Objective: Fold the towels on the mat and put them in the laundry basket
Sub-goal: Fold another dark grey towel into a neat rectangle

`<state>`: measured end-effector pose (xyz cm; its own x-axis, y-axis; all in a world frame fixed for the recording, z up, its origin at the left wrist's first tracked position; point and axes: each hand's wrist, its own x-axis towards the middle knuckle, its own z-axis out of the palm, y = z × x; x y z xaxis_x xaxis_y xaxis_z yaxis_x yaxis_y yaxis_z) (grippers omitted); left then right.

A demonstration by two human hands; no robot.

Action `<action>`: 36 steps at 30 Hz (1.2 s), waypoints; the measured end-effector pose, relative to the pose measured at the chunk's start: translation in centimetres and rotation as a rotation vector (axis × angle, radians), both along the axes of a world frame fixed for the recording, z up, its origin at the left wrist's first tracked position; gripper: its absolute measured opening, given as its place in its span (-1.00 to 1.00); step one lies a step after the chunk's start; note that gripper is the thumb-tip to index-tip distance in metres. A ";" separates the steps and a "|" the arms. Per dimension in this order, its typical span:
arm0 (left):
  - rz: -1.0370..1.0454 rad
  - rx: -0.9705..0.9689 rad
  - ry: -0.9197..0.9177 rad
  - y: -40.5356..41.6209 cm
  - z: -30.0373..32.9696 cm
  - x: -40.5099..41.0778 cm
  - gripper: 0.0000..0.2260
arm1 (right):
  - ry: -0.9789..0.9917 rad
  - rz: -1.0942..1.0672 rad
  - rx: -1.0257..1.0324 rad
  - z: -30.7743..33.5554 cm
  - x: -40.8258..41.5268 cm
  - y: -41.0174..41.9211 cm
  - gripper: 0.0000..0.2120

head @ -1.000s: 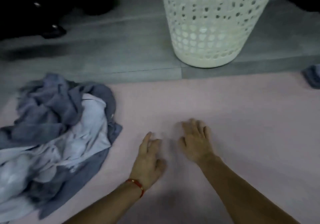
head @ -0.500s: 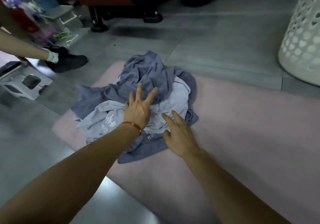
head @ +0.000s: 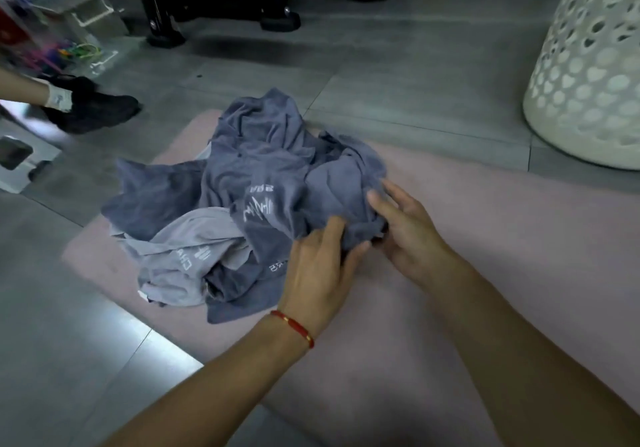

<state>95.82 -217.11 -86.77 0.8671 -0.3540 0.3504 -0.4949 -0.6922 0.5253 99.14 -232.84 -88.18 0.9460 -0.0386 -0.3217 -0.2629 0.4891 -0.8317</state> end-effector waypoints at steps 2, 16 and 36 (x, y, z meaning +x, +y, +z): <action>-0.016 0.085 -0.011 0.2 -0.7 -1.1 -0.73 | -0.016 -0.074 -0.204 -0.6 -0.7 -1.8 -0.60; -0.025 0.639 0.101 -1.0 -7.2 0.1 -0.10 | 0.298 -0.794 -1.361 -1.9 -12.5 -19.8 -0.69; -0.157 0.958 -0.095 3.6 -4.5 11.5 -0.51 | 0.086 0.425 -1.872 -11.1 -5.9 -11.3 -0.86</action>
<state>107.29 -213.54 -91.25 0.7686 -0.6348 -0.0798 -0.6294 -0.7278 -0.2724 93.28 -244.15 -99.25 0.9713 -0.1442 -0.1890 -0.1692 -0.9779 -0.1231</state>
